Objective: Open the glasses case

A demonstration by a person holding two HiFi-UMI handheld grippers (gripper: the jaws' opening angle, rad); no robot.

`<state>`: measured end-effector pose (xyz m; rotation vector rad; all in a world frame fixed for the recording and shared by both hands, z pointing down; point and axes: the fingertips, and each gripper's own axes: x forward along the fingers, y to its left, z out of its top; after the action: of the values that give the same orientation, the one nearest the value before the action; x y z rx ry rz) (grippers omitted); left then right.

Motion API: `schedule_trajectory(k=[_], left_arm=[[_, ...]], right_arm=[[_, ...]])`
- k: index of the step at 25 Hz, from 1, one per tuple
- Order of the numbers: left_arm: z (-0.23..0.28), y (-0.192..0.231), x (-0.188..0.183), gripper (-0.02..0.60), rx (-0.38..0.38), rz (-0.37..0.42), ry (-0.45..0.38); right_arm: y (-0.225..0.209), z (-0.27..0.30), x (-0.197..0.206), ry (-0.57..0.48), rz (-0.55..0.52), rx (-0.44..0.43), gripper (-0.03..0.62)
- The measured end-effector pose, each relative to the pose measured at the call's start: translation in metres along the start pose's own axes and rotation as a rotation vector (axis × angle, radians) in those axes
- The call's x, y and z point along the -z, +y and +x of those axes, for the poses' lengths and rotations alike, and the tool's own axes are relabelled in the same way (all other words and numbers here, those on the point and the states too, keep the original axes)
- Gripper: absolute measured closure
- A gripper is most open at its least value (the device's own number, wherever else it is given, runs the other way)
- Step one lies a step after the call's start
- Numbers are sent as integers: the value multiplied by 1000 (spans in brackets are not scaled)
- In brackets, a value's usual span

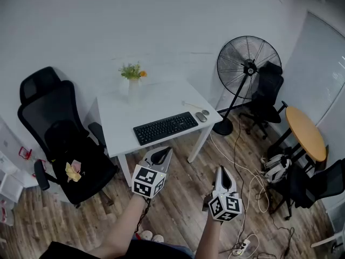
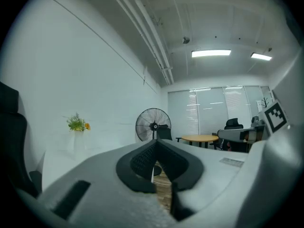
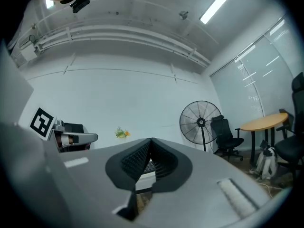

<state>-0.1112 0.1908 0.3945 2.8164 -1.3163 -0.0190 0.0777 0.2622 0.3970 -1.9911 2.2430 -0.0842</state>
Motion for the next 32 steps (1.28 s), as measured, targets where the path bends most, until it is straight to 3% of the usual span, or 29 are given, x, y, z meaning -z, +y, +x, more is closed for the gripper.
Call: schedule_trajectory(k=[14, 24, 32], left_arm=[[-8, -6, 22, 572, 5, -31, 35], [-8, 0, 16, 454, 5, -56, 2], [4, -4, 18, 439, -2, -61, 4]], right_arm=[[1, -7, 15, 33, -2, -2, 582], [-4, -3, 16, 39, -1, -6, 580], [-16, 2, 19, 47, 4, -22, 582]])
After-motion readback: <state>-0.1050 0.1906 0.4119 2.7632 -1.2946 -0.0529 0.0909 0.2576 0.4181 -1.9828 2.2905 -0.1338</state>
